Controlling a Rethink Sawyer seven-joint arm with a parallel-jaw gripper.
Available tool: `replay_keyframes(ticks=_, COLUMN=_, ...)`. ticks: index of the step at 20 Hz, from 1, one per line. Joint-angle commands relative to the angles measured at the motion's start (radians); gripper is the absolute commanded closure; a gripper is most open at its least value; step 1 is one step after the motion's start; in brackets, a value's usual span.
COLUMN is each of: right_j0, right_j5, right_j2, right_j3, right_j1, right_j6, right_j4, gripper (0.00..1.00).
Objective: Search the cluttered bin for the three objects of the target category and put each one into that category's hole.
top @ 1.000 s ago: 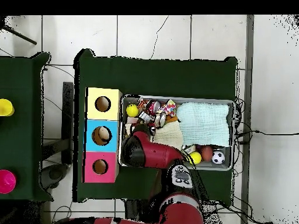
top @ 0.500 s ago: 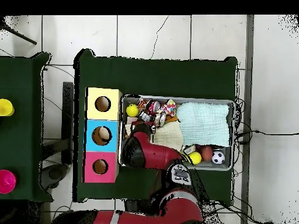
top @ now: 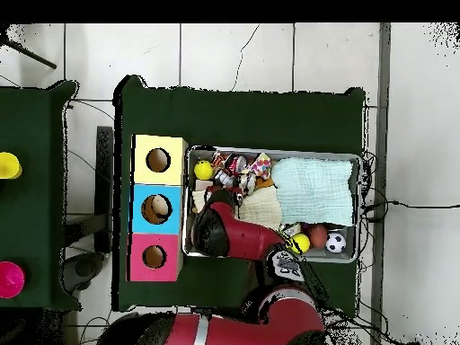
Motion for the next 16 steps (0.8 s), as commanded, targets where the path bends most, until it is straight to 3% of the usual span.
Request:
replay_keyframes(ticks=1, right_j0=-0.042, right_j5=0.135, right_j2=0.113, right_j3=0.044, right_j1=0.053, right_j6=0.25, right_j4=0.067, gripper=0.0)
replay_keyframes(ticks=11, right_j0=-0.074, right_j5=0.24, right_j2=0.166, right_j3=0.096, right_j1=0.025, right_j6=0.257, right_j4=0.117, gripper=0.0)
replay_keyframes(ticks=16, right_j0=-0.052, right_j5=0.261, right_j2=0.155, right_j3=0.116, right_j1=0.015, right_j6=0.258, right_j4=0.159, gripper=0.0)
